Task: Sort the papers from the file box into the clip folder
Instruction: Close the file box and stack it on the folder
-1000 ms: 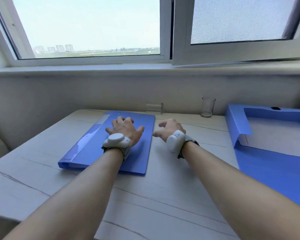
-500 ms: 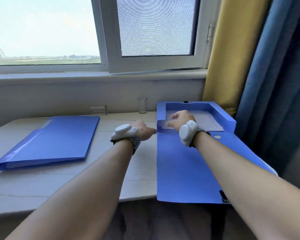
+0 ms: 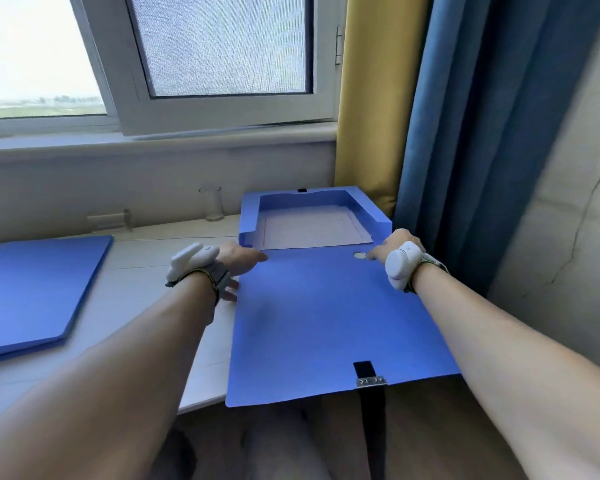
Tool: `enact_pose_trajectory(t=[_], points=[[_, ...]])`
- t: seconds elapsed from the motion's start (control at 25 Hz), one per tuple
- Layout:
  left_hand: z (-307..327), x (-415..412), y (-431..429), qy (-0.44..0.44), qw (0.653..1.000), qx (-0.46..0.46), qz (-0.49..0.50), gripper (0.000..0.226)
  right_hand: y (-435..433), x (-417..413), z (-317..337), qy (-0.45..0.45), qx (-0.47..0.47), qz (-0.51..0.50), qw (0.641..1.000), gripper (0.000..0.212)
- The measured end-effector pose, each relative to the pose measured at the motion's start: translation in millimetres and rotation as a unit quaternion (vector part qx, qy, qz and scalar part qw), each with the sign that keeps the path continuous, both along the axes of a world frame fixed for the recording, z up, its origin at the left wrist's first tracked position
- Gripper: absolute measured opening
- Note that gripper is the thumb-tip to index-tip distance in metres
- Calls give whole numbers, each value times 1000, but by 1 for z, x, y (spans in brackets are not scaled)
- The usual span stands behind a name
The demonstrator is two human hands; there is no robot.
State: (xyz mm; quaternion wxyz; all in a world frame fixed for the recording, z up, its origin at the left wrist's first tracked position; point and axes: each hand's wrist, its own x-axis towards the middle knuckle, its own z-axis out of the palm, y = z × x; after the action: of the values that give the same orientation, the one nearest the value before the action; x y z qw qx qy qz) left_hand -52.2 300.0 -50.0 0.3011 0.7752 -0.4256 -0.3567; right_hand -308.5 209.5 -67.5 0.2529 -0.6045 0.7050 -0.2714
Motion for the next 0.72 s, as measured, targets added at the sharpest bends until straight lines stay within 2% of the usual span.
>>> enact_pose_trajectory(t=[0.12, 0.28, 0.44, 0.56, 0.64, 0.72], points=[[-6, 1, -9, 5, 1000, 9, 10, 34, -6, -24, -8, 17, 12, -31, 999, 34], [-14, 17, -23, -16, 1000, 12, 24, 18, -15, -37, -14, 51, 19, -20, 998, 32], [-18, 47, -28, -46, 999, -3, 6, 23, -24, -44, -5, 32, 33, 6, 999, 27], [-18, 71, -23, -65, 998, -14, -22, 33, -15, -35, 5, -46, 79, 59, 994, 10], [-19, 83, -19, -60, 997, -21, -36, 38, -1, -26, 8, -135, 105, 53, 984, 21], [-20, 91, -17, -61, 996, -24, -54, 44, 9, -24, 8, -183, 105, 54, 976, 29]])
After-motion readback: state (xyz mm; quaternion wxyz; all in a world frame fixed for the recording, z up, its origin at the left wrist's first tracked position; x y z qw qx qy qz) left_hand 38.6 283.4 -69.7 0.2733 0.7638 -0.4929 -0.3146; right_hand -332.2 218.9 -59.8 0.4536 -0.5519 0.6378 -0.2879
